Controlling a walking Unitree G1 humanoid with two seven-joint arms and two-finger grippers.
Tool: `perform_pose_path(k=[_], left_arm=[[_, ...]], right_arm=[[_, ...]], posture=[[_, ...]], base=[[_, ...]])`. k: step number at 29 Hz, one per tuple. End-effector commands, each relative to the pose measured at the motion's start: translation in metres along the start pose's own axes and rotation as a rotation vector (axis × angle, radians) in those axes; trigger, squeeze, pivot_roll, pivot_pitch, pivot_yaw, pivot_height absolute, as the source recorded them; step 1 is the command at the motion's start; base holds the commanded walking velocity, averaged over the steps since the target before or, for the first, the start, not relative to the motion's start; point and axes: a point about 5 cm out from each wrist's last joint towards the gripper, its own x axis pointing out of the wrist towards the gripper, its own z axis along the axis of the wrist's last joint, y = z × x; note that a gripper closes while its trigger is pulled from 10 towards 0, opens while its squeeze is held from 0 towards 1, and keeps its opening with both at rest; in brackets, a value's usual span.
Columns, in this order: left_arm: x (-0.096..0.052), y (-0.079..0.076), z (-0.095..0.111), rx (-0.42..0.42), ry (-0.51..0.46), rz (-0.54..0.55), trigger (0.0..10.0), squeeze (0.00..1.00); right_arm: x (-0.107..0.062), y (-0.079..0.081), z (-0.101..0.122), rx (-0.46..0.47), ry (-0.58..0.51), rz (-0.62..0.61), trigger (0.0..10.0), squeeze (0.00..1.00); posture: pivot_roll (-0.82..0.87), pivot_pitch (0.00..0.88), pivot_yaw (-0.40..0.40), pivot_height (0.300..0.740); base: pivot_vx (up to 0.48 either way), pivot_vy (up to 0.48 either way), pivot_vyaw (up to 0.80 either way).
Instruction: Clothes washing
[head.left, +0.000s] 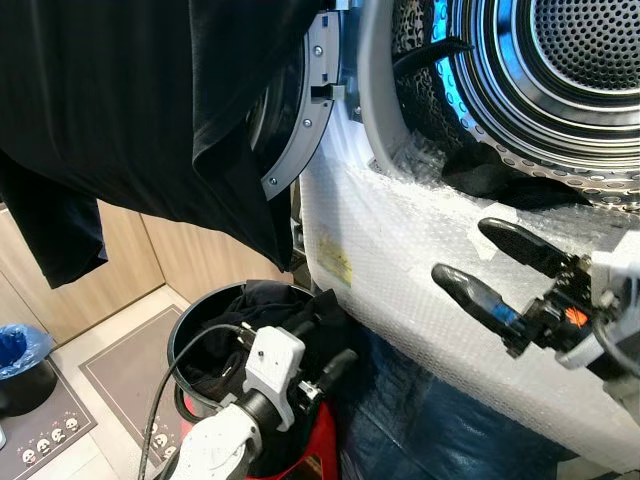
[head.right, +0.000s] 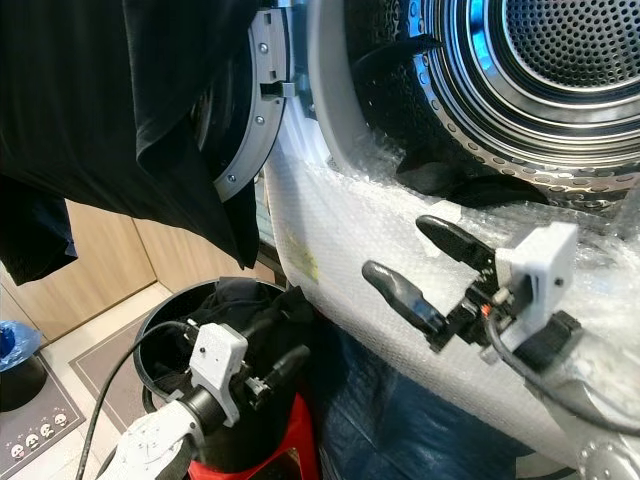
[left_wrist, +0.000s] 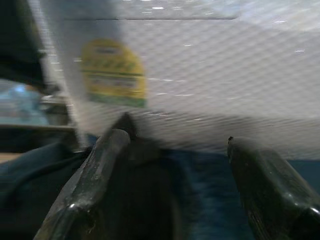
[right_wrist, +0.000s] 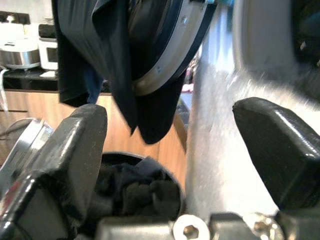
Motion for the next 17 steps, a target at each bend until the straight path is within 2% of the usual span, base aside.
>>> perform_pose_path(k=[1,2,10,11,14,17], left_arm=[[0.001,0.012,0.0,0.046,0.006,0.073,10.0,0.0],[0.002,0.018,0.0,0.057,0.013,0.112,10.0,0.0],[0.003,0.029,-0.001,0.074,0.037,0.173,10.0,0.0],[0.003,0.036,-0.004,0.088,0.068,0.213,10.0,0.0],[0.004,0.039,-0.007,0.092,0.093,0.234,10.0,0.0],[0.005,0.052,-0.016,0.079,0.16,0.322,10.0,0.0]], right_arm=[[-0.003,0.001,-0.006,0.011,0.01,0.019,10.0,0.0],[-0.004,0.003,-0.013,0.034,0.026,0.031,10.0,0.0],[-0.011,0.003,-0.036,0.076,0.112,0.041,10.0,0.0],[-0.014,0.005,-0.053,0.106,0.188,0.036,10.0,0.0],[-0.016,0.006,-0.059,0.111,0.212,0.029,10.0,0.0],[-0.015,0.007,-0.069,0.14,0.219,-0.008,10.0,0.0]], posture=[[-0.07,0.0,0.007,0.74],[-0.07,0.0,0.008,0.74],[-0.06,0.0,0.007,0.74],[-0.05,0.0,0.007,0.74],[-0.05,0.0,0.007,0.74],[-0.05,0.0,0.006,0.74]], base=[[0.0,0.0,0.0],[0.0,0.0,0.0],[0.0,0.0,0.0],[0.0,0.0,0.0],[0.0,0.0,0.0],[0.0,0.0,0.0]])
